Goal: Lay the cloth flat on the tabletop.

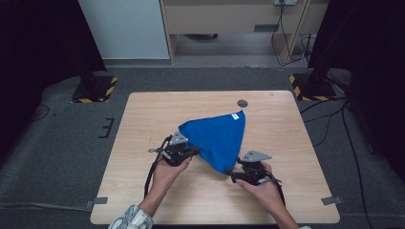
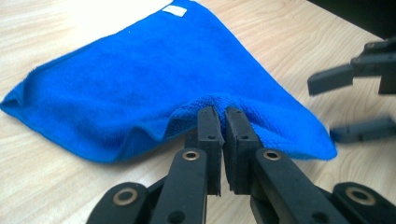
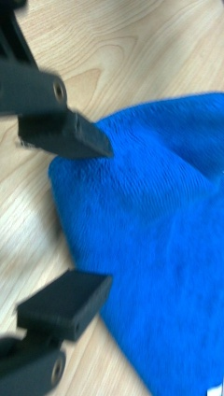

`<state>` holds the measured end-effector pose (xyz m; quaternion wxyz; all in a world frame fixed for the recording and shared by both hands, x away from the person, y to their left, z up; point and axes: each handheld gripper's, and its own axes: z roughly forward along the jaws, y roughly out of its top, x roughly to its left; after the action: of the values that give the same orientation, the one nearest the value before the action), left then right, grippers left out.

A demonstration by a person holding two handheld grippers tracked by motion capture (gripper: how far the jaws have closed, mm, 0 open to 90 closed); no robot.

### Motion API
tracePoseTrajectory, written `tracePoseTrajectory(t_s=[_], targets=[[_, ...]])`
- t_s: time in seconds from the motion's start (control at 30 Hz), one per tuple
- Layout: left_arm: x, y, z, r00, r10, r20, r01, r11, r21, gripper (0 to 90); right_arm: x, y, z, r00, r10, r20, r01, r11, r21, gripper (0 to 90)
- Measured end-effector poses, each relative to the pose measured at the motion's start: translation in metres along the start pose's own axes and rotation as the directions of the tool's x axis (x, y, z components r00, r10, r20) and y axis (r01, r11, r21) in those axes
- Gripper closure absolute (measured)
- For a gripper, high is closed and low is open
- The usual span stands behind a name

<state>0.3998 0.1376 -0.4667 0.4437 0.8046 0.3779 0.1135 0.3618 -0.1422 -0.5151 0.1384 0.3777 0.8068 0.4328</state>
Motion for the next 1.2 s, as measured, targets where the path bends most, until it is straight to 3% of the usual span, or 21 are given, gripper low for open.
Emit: tracePoseTrajectory(t_s=[0.17,0.33,0.37,0.4,0.53,0.8,0.9,1.07,1.2], targets=[[0.002,0.006,0.002,0.9998,-0.021,0.007,0.021,0.9998,-0.007,85.9,0.015,0.000,0.016,0.9980,-0.037,0.051,0.036,0.999,0.019,18.6],[0.003,0.011,0.002,0.9992,-0.036,0.017,0.037,0.9992,-0.018,85.9,0.023,0.001,0.025,0.9935,-0.068,0.091,0.065,0.997,0.036,17.5],[0.004,0.012,0.001,0.9989,-0.042,0.023,0.042,0.9989,-0.022,86.0,0.022,0.002,0.026,0.9922,-0.062,0.108,0.058,0.998,0.037,21.2],[0.004,0.012,0.000,0.9989,-0.041,0.023,0.041,0.9988,-0.024,86.0,0.019,0.002,0.026,0.9913,-0.055,0.119,0.051,0.998,0.033,31.2],[0.007,0.014,-0.007,0.9972,-0.063,0.041,0.064,0.9970,-0.043,86.2,0.007,0.004,0.026,0.9861,-0.028,0.164,0.026,0.999,0.018,48.3],[0.012,0.014,-0.011,0.9964,-0.075,0.040,0.076,0.9960,-0.046,86.3,-0.011,0.009,0.023,0.9668,0.036,0.253,-0.033,0.999,-0.016,42.9],[0.012,0.014,-0.011,0.9963,-0.077,0.037,0.079,0.9954,-0.055,86.4,-0.011,0.012,0.022,0.9605,0.012,0.278,-0.008,1.000,-0.015,44.9],[0.015,0.014,-0.013,0.9961,-0.083,0.027,0.085,0.9948,-0.056,86.7,-0.013,0.017,0.021,0.9591,0.021,0.282,-0.019,1.000,-0.011,48.1],[0.020,0.013,-0.015,0.9947,-0.100,0.021,0.101,0.9930,-0.062,86.9,-0.015,0.021,0.021,0.9470,0.005,0.321,-0.011,1.000,0.018,48.3]])
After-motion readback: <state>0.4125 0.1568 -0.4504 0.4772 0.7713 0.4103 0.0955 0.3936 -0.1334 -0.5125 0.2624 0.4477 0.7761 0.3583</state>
